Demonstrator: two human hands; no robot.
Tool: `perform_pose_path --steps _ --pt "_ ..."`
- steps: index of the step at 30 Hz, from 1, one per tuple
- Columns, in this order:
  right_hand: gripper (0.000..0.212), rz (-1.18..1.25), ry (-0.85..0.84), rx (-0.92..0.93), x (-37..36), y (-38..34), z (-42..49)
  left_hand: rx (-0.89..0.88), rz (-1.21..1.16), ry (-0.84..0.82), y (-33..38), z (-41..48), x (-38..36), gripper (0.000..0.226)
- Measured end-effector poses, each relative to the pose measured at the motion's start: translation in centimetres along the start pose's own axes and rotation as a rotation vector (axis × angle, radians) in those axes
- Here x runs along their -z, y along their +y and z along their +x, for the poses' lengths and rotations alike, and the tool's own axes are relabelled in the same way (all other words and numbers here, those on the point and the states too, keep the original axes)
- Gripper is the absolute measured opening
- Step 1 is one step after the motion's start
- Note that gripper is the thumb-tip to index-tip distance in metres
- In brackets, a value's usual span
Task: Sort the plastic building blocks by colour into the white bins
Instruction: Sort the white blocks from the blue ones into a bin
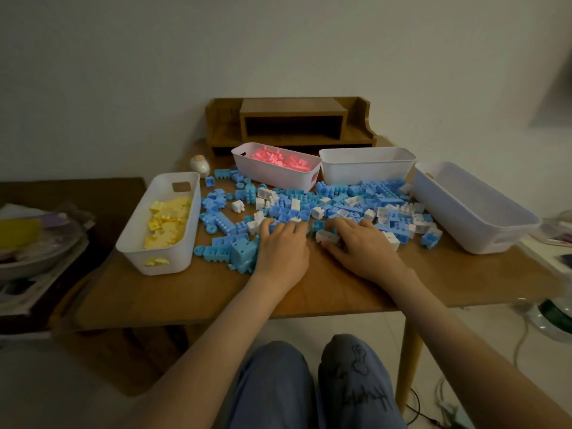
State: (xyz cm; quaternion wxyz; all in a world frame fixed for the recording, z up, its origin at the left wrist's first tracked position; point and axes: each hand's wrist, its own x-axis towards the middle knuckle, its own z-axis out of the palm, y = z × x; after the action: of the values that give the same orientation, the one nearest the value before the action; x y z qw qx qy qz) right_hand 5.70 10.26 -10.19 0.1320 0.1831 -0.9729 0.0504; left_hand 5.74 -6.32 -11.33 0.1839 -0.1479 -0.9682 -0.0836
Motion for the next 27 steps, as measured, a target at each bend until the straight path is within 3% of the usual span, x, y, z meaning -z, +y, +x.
perform_pose_path --steps 27 --pt "0.038 0.011 0.067 0.033 -1.1 0.7 0.3 -0.059 -0.017 -0.021 0.4 -0.1 0.1 0.041"
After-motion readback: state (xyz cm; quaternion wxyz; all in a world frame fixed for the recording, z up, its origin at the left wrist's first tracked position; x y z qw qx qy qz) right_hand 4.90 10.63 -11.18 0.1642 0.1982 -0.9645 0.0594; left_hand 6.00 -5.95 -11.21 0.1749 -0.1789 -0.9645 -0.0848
